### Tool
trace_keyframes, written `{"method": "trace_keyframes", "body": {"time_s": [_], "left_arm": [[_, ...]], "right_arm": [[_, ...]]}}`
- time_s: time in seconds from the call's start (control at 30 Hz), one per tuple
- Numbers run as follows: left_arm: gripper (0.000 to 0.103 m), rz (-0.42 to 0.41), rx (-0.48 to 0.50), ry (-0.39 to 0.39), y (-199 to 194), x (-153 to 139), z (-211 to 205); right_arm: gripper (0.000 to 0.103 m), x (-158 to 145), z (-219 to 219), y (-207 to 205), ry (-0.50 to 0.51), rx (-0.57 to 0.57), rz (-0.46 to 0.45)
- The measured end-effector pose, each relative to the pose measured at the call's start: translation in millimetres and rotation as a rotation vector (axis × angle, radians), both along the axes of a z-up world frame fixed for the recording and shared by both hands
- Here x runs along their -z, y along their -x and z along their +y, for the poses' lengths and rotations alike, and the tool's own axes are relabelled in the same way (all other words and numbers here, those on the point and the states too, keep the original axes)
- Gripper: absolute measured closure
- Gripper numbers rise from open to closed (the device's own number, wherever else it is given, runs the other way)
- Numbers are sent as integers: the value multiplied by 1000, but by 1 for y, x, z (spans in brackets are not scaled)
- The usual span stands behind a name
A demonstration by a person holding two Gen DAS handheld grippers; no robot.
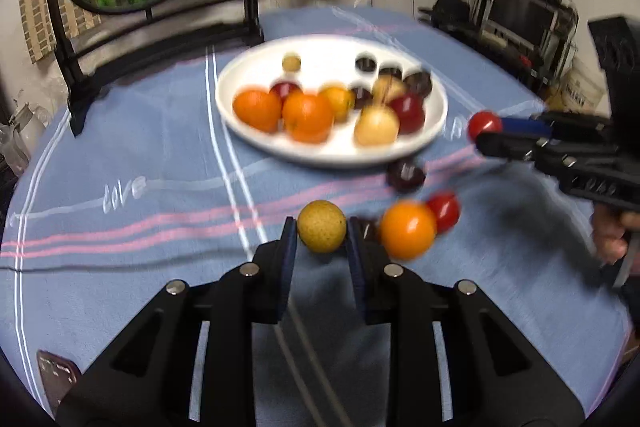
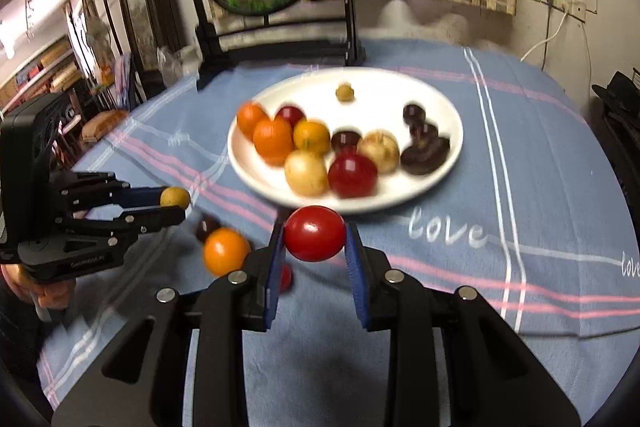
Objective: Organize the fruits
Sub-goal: 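Lower the yellow fruit and red tomato onto the plate and open both tools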
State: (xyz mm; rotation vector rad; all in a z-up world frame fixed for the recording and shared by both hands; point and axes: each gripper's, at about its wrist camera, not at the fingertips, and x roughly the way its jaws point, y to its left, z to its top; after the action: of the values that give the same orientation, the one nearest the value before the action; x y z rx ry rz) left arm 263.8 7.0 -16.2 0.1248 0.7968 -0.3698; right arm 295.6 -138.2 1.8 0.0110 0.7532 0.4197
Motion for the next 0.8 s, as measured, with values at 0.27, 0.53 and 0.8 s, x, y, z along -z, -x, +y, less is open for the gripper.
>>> {"method": "trace_keyframes", "body": {"time_s": [0.27, 0.53, 0.8], "left_arm": [[78, -76, -113, -29, -64, -37, -34], [77, -48, -152, -77, -113, -24, -48], [22, -81, -222, -42, -82, -40, -22]], "right_arm": [[73, 0, -8, -54, -21, 97, -20], [73, 11, -3, -85, -11, 103, -16], [59, -8, -1, -49, 1, 46, -51]]}}
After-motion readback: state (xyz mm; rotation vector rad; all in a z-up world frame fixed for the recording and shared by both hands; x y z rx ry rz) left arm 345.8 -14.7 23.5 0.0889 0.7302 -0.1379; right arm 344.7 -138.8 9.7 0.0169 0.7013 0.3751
